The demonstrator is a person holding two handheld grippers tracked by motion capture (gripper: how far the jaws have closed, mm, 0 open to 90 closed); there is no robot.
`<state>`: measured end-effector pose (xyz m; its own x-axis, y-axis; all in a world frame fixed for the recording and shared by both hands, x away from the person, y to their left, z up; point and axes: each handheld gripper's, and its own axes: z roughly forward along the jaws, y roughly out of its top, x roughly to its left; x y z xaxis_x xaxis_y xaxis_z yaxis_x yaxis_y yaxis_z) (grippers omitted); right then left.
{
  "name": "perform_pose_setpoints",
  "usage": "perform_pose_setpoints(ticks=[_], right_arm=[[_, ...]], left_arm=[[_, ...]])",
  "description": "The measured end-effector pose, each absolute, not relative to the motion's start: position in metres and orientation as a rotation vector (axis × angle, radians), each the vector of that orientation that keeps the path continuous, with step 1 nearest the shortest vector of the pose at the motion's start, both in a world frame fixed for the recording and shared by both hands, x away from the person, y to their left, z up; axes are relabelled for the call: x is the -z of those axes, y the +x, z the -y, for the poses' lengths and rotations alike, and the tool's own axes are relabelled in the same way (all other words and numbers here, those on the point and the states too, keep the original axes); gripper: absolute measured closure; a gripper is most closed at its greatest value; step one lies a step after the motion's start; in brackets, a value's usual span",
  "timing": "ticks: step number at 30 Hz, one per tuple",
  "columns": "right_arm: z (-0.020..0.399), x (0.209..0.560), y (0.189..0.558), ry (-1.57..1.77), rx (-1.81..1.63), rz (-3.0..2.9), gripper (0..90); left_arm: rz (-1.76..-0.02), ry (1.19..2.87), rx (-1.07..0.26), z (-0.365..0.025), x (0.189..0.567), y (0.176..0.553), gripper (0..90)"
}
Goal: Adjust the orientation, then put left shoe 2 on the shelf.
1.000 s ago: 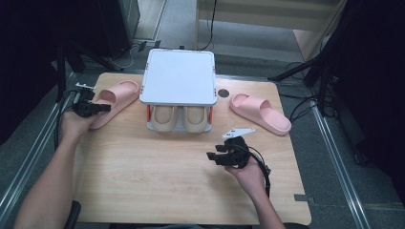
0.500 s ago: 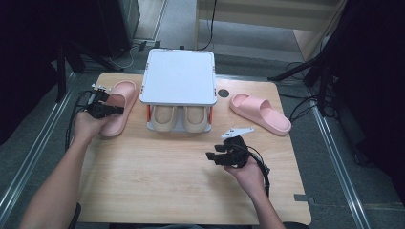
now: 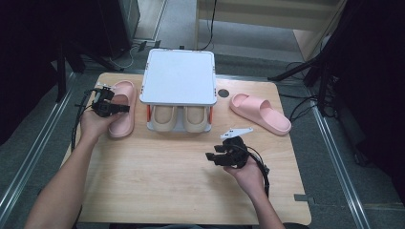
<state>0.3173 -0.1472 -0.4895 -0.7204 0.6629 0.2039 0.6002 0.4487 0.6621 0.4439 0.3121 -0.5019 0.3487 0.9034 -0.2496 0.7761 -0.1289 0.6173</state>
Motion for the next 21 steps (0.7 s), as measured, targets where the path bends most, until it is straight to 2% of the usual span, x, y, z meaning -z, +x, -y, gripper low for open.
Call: perform_pose_setpoints(ticks=[14, 21], right_arm=[[0.146, 0.489, 0.322, 1.132, -1.137, -2.607, 50.9], [0.142, 0.490, 0.325, 1.116, -1.141, -2.621, 50.6]], left_arm=[[-1.444, 1.924, -0.238, -0.330, 0.478, 0.428, 56.7], [-1.451, 1.885, -0.266, -0.345, 0.471, 0.420, 54.3]])
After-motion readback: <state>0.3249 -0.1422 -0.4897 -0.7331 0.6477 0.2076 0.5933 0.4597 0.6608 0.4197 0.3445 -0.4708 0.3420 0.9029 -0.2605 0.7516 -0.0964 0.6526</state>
